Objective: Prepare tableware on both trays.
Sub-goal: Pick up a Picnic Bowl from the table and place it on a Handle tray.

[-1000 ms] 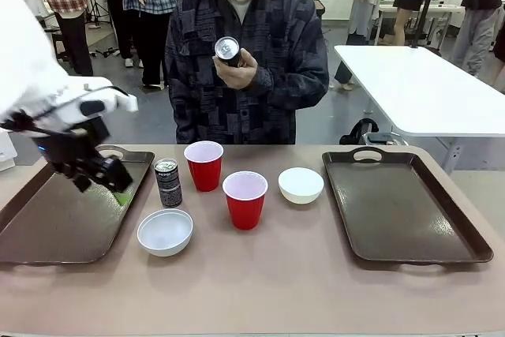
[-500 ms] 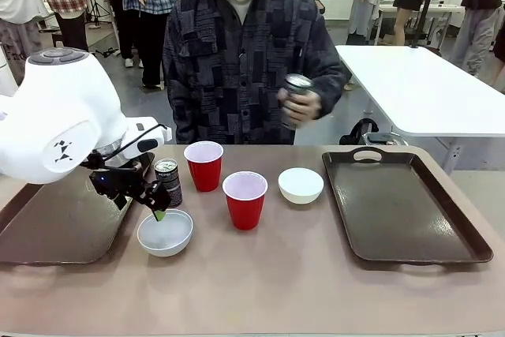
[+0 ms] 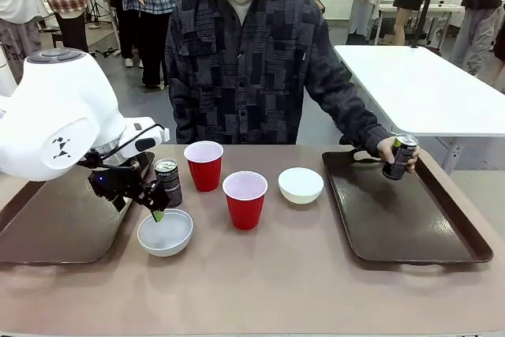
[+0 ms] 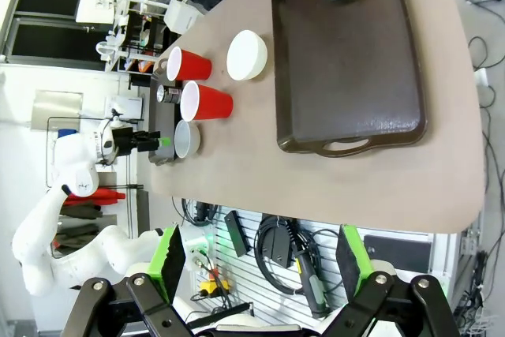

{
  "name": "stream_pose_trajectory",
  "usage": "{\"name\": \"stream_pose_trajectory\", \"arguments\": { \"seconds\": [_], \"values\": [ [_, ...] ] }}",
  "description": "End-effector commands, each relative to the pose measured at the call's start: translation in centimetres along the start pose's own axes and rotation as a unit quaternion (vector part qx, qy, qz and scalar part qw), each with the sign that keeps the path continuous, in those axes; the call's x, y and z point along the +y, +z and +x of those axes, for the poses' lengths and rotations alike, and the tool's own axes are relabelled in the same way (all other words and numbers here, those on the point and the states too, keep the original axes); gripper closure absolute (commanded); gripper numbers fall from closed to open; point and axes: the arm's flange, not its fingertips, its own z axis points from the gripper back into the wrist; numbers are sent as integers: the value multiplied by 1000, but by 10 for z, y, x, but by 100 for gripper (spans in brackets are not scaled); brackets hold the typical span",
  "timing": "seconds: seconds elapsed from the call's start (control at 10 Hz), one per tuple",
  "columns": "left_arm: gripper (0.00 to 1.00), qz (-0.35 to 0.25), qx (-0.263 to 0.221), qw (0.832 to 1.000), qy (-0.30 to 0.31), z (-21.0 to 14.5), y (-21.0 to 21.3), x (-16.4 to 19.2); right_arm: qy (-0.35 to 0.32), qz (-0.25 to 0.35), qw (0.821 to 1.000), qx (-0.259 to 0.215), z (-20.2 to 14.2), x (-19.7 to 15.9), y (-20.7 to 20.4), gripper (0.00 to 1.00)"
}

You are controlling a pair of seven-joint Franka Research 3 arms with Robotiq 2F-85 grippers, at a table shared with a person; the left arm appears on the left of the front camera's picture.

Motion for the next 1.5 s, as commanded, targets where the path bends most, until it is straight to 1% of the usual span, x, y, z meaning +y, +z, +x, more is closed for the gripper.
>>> {"name": "stream_pose_trajectory", "arguments": {
  "seconds": [0.0, 0.2, 0.3, 0.4, 0.5, 0.7, 0.8, 1.0, 1.4],
  "values": [
    [0, 4, 9, 1000, 15, 21, -24, 8, -1, 7, 1000, 0, 0, 0, 0, 0],
    [0, -8, 17, 1000, 13, 22, -35, 10, -1, 7, 1000, 0, 0, 0, 0, 0],
    [52, -12, 22, 1000, 2, 23, -38, 8, -1, 7, 1000, 0, 0, 0, 0, 0],
    [57, -5, 25, 1000, 4, 20, -40, 7, -1, 7, 1000, 0, 0, 0, 0, 0],
    [100, 4, 29, 1000, 2, 21, -42, 7, -1, 7, 1000, 0, 0, 0, 0, 0],
    [100, 17, 38, 999, 8, 21, -47, 8, -1, 7, 1000, 0, 0, 0, 0, 0],
    [82, 19, 40, 999, 9, 22, -47, 8, -1, 7, 1000, 0, 0, 0, 0, 0],
    [100, 24, 41, 999, 11, 22, -46, 9, -1, 7, 1000, 0, 0, 0, 0, 0],
    [100, 17, 47, 998, 25, 25, -39, 12, -1, 7, 1000, 0, 0, 0, 0, 0]
  ]
}}
